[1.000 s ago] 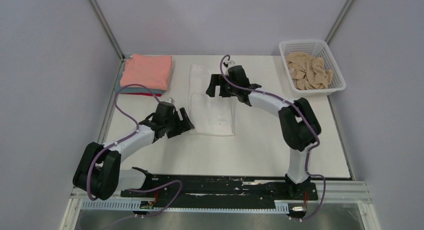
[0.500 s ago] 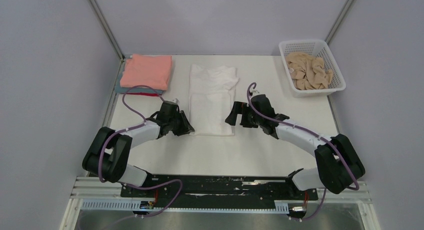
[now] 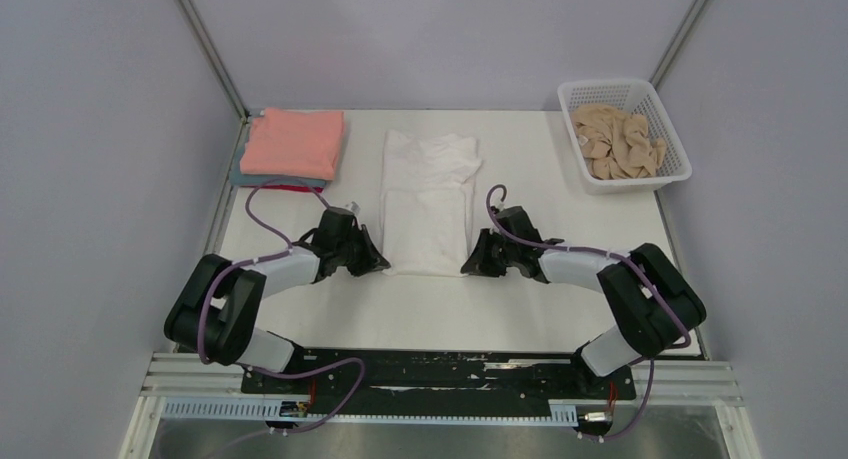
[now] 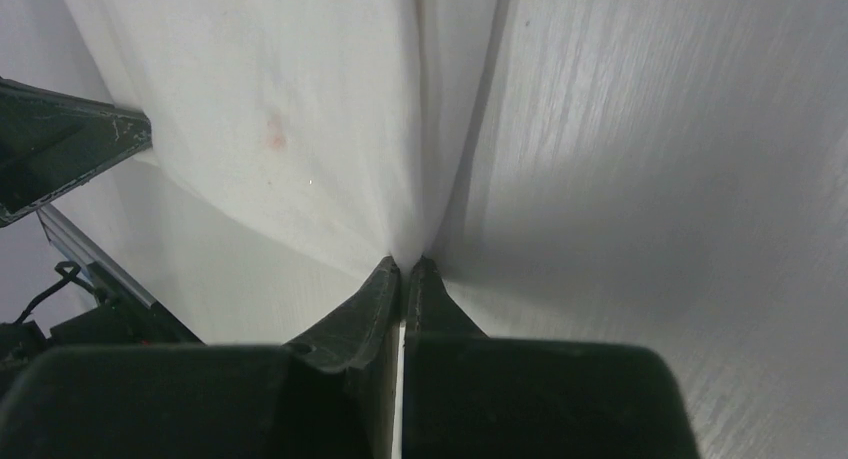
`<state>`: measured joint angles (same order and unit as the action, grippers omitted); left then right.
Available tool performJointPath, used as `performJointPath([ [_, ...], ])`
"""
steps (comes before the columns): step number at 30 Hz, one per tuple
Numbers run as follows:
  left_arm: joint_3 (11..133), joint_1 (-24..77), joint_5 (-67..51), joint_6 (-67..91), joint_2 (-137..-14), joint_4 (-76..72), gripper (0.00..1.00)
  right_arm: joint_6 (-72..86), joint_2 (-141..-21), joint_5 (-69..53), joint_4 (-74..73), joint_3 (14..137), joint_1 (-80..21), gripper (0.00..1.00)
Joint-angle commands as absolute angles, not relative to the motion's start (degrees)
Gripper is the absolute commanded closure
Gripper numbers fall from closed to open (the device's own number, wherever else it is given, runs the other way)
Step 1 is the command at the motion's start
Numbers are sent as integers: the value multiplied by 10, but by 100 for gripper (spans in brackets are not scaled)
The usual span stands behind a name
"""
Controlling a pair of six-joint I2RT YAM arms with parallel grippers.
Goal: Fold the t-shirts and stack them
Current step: Grab one side of the 2/3 rectangular tshirt with both arms, then fold the long partially folded tshirt into a neat square
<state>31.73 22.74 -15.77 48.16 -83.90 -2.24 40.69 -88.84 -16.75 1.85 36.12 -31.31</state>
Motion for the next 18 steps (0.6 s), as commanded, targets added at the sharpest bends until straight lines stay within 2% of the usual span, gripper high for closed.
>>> performJointPath([
  [1,268,237,-138,497,-751,41,100,387,-814,-233,-7,327,-327,100],
  [4,248,282,-91,508,-652,123,100,362,-734,-280,-67,310,-357,100],
  [8,239,342,-36,530,-428,270,100,350,-613,-367,-146,296,-390,100],
  [12,254,352,-70,524,-278,340,100,346,-509,-398,-217,299,-414,100],
  [15,295,353,-84,497,-253,343,100,353,-448,-395,-243,312,-415,100],
  [18,332,352,-53,482,-278,325,100,369,-424,-336,-245,322,-410,100],
])
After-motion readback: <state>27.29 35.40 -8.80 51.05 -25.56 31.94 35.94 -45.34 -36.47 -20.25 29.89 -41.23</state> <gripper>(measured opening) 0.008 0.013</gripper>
